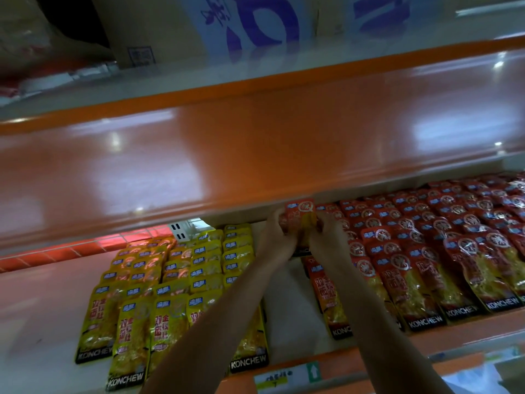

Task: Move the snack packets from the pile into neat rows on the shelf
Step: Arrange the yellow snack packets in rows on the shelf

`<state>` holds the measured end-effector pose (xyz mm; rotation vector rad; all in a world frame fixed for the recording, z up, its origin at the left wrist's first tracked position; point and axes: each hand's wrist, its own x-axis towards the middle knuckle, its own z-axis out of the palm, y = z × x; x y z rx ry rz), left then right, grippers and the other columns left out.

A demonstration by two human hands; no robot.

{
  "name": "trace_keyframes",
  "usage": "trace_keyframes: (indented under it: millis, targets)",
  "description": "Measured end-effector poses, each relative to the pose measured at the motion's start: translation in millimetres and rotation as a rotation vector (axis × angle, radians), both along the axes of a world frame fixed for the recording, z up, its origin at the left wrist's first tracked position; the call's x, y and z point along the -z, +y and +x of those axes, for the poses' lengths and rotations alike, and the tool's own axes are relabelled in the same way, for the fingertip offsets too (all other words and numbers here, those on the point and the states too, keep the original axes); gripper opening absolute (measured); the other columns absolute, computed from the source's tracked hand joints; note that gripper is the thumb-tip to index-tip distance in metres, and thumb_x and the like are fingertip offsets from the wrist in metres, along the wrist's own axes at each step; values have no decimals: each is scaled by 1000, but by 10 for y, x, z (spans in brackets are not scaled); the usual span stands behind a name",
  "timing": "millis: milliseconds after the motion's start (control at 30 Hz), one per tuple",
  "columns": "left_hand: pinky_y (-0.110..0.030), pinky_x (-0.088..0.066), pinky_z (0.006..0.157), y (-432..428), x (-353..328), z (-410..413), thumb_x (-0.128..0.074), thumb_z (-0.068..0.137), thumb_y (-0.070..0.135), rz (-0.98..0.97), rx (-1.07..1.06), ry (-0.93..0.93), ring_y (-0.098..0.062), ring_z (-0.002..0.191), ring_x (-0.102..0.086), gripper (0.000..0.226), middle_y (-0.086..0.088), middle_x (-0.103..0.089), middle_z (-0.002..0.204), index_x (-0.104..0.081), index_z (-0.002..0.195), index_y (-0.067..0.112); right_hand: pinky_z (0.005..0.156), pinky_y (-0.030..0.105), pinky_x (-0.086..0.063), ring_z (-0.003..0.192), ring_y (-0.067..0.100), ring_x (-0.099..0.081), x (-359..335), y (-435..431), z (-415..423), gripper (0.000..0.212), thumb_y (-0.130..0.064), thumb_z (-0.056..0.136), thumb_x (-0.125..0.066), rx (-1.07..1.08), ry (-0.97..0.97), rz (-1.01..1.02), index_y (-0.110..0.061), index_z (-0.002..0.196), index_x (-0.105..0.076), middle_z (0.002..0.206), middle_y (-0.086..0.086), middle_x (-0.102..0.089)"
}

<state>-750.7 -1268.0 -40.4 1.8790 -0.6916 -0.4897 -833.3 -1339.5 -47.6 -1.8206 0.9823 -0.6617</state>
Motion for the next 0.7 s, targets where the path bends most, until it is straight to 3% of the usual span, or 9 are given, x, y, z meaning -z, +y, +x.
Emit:
trace_keyframes:
  millis: [100, 167, 233, 433, 500, 700]
  targets:
    - [-21, -49, 79, 95, 49, 89, -67, 86, 12, 27, -58, -86, -14, 107, -60, 55, 7, -57, 115, -44, 136, 22, 76, 27, -46, 96, 22, -59, -16, 36, 26, 30, -11, 92, -50, -30, 69, -148, -10, 121, -58, 111, 8, -64]
    - [-24, -47, 79, 148, 78, 155, -64, 83, 8, 77, -104, -181, -20, 105, -61, 51, 1, -62, 116, -51, 131, 19, 90, 30, -39, 115, 26, -52, -17, 54, 10, 39, -9, 91, -52, -19, 115, -220, -9, 130, -54, 125, 10, -58]
    - [-27, -47, 81, 181, 114, 187, -62, 82, 8, 130, -84, -261, -25, 104, -62, 44, -5, -65, 114, -56, 124, 17, 98, 31, -36, 120, 26, -48, -10, 68, -15, 40, -8, 92, -50, -29, 165, -262, -7, 133, -52, 129, 12, -56]
    - [-22, -39, 65, 114, 214, 164, -57, 90, 11, 361, -52, -472, -22, 90, -66, 13, -5, -69, 97, -66, 100, 13, 101, 31, -36, 123, 25, -46, 39, 112, -44, 40, -10, 94, -49, -72, 237, -309, -6, 134, -50, 131, 12, -54]
    - [-24, -42, 62, 103, 235, 166, -53, 92, 12, 469, -21, -541, -21, 87, -66, 14, -7, -69, 97, -67, 96, 12, 101, 30, -35, 125, 24, -44, 41, 116, -54, 40, -11, 95, -48, -76, 245, -311, -7, 135, -50, 133, 11, -53]
    - [-30, -48, 79, 74, 176, 172, -48, 92, -1, 641, 69, -641, -28, 106, -62, 23, -17, -63, 114, -61, 112, 1, 99, 30, -38, 122, 24, -48, 63, 129, -56, 39, -12, 94, -50, -75, 237, -306, -6, 133, -51, 132, 11, -55]
